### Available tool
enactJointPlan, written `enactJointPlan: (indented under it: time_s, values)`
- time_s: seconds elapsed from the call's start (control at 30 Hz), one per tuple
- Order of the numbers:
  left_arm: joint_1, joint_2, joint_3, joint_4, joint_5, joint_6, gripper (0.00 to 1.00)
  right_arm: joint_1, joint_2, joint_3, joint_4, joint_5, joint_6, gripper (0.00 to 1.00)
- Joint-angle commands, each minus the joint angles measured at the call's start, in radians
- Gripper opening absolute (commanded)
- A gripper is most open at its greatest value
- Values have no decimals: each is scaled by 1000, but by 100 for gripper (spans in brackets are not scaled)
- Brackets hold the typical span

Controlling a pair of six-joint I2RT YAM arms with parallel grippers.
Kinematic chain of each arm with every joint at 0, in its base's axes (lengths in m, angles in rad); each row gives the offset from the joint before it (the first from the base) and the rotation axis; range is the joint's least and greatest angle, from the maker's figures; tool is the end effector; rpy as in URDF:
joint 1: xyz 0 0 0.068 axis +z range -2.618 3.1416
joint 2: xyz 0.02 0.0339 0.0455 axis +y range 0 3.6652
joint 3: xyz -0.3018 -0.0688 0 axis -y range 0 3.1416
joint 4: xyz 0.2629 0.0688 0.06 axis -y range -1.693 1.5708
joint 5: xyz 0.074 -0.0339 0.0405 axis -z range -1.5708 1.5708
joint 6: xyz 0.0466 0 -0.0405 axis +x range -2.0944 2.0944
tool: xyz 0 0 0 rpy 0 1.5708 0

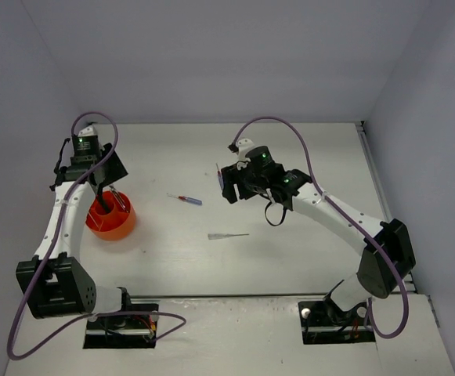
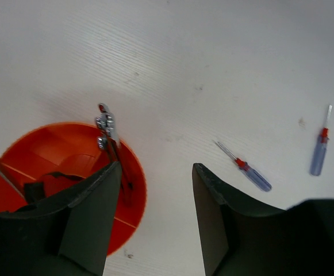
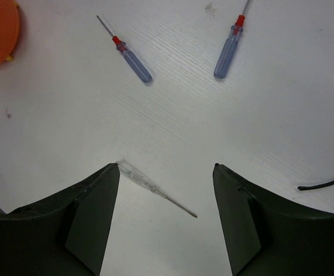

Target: Sort the tools into containers

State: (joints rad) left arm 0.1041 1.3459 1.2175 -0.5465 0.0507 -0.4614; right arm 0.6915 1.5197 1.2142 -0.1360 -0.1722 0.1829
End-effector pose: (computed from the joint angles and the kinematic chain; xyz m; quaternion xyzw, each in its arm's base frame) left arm 0.3138 0.0304 0.3582 -0.2408 0.8683 -0.0994 0.4220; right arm 0.2890 0.2496 0.3418 -0.2563 0.8030 0.2915 0.4522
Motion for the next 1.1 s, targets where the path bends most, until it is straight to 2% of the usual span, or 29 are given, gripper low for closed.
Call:
enactJointPlan:
  time_s: [0.0,0.23,0.43,0.53,0.67,0.8,0.93,1.07]
  values:
    - [-85,-67,45,-23,48,-70,49,-7,19,14,5,52,-15,62]
    - [-277,-85,5,-17,56,-158,49,-7,82,48,-61,38,-94,57]
    - [-420,-19,20,-9,138,-33,49,-23,59,-28,-65,128,-34,56]
    - [-511,29,19,-10,185,50,49,-82,23,-70,-63,140,29,56]
    - [-643,91,34,-24,180,185,49,-193,-30,-127,-65,166,94,57]
    - [-799,197,97,-48,185,300,49,-359,-125,-209,-63,148,173,57]
    - [-873,314,167,-90,217,377,49,-466,-179,-259,-65,116,196,57]
    - [-937,457,272,-164,189,457,49,-507,-215,-280,-65,103,197,57]
